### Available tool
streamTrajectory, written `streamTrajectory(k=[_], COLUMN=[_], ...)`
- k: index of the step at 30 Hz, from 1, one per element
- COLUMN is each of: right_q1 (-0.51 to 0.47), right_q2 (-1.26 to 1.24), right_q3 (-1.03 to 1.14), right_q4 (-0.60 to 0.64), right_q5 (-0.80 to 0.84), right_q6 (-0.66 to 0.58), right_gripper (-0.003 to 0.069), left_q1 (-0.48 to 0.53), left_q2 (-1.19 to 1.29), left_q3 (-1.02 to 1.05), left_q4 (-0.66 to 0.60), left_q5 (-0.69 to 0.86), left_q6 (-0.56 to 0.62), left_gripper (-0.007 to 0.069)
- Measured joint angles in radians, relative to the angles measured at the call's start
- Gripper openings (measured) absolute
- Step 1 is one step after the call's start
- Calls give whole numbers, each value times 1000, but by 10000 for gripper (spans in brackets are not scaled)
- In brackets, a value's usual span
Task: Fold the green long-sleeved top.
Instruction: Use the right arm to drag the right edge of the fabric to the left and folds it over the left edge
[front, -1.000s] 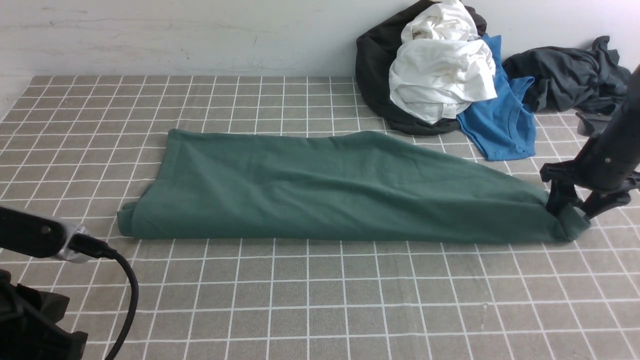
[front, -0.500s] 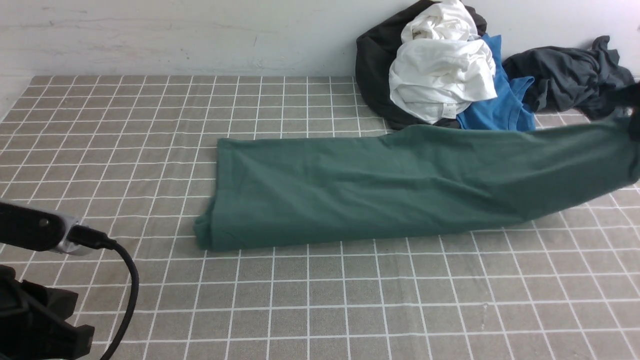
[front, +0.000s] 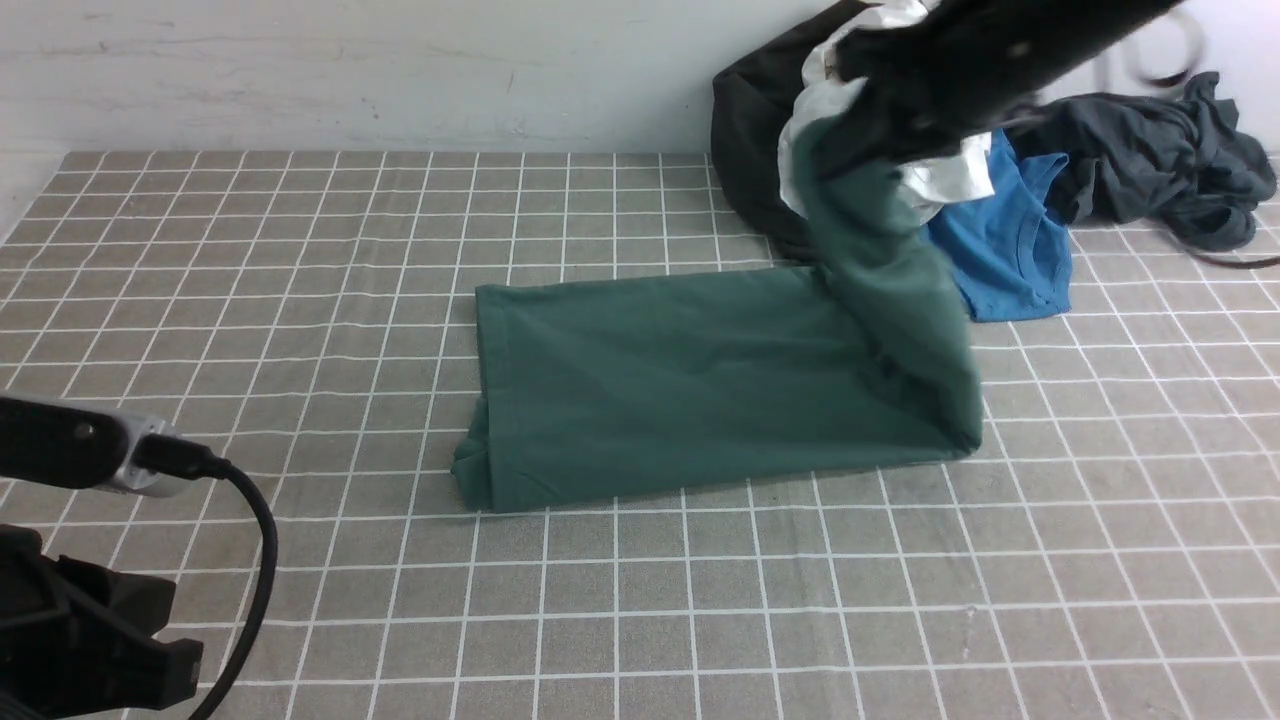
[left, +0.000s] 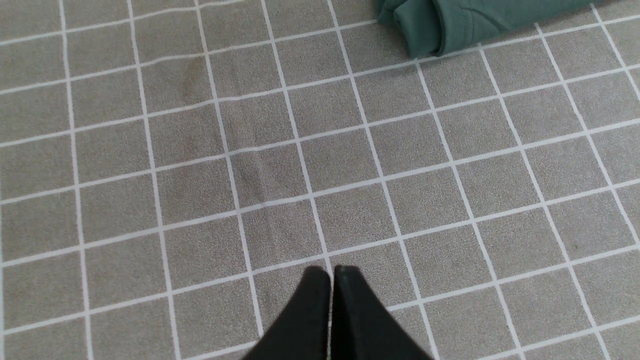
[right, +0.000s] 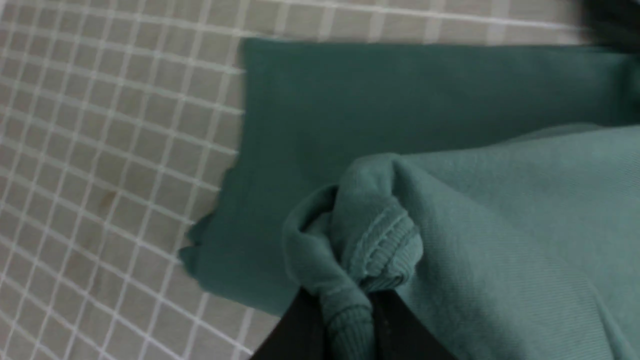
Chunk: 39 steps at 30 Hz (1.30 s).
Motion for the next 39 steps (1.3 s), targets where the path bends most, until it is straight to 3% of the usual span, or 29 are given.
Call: streamTrajectory(k=[3,8,10,11,13,17,19,23,27,28,29,32,39], right_q1=[124,212,219,219,215,194,177,156,162,170,170,210,348], right_q2=[96,217,257,258,267,267,267,262,289,331,331,415,447], right_q3=[0,-12,-41,-41,-81,-168,-207,-247,-251,-252,-252,-251,-250], right_q4=[67,178,231,234,244,204,145,-25,-141,-156,-156,-86,44], right_q5=[-121,-316,-362,-365,-373,-309,-254,-128,-49,-43,-43,-51,-113], right_q6=[-37,-88,-115,-117,-133,-136,-137,-128,-99,-79,-78,-76,-181], right_gripper=[46,85,169,169,294,402,413,367,262,181,181,40,-12], left_q1=[0,0,0,0,0,0,0,0,0,0,0,0,0], left_q2=[0,0,0,0,0,-1,-2,-3,-4,-4,-4,-4,-6], left_q3=[0,5,8,8,8,8,8,8,8,8,8,8,8], left_q4=[0,0,0,0,0,0,0,0,-6,-15,-15,-26,-42], left_q5=[-1,-1,3,5,18,18,18,16,3,-9,-10,-13,-11], left_q6=[0,0,0,0,0,0,0,0,0,0,0,0,4], left_gripper=[-8,-8,-8,-8,-8,-8,-8,-8,-8,-8,-8,-8,-8])
